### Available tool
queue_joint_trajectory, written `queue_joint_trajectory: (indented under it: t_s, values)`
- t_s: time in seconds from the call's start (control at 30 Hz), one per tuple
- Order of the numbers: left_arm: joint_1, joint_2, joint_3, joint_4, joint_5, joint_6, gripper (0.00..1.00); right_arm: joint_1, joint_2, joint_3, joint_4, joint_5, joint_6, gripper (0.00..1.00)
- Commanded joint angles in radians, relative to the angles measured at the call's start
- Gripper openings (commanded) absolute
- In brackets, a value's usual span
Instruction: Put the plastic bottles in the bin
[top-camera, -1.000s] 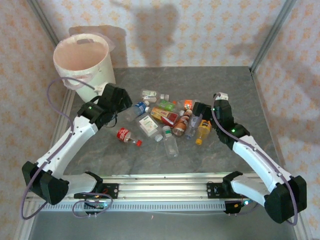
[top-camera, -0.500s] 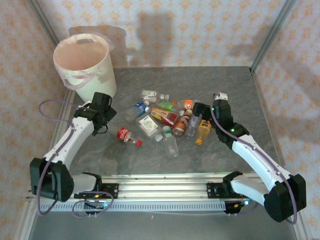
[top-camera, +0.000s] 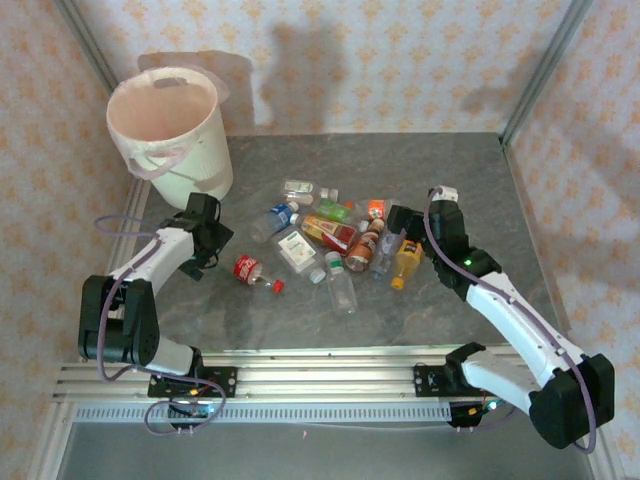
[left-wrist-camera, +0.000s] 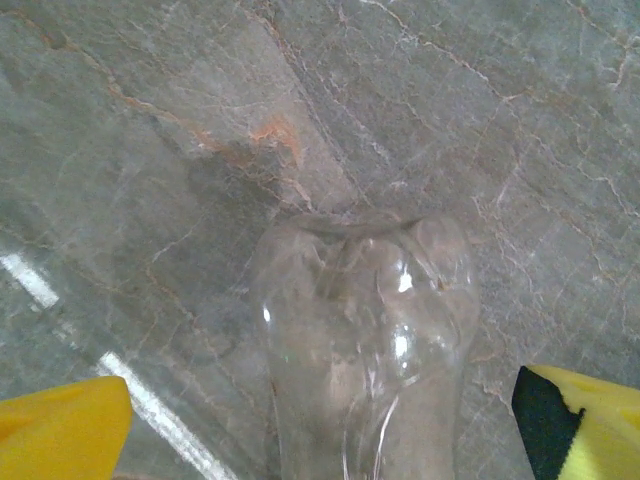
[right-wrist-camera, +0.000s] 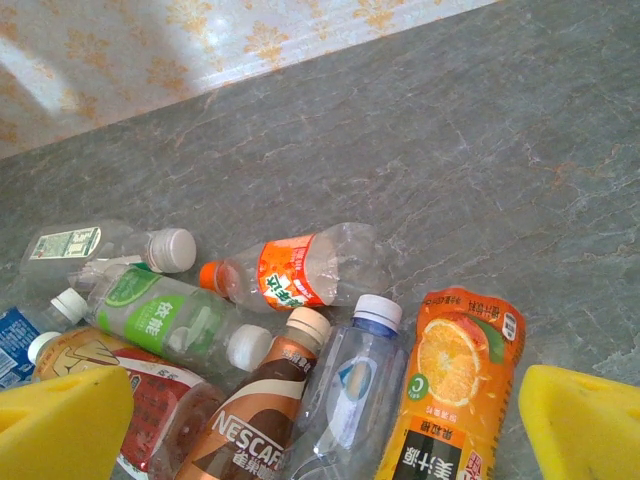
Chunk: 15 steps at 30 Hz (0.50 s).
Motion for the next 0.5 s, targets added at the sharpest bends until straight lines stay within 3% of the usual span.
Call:
queue_joint_trajectory:
  t_s: [0.0,0.23,0.47]
  values:
    - [0.008,0.022,-0.018,0.091,0.008,-0.02,0.98,-0.001,-0.011,0.01,-0.013,0.026,0.008,0.99]
    - [0.009,0.093,-0.052,0.215,0.054,-0.033,0.87,0.0,0.005,0.014,-0.004,0.022,0.013,0.99]
    - [0.009,0.085,-0.059,0.238,0.025,0.009,0.73,-0.001,0.018,0.022,-0.002,0.018,0.011,0.99]
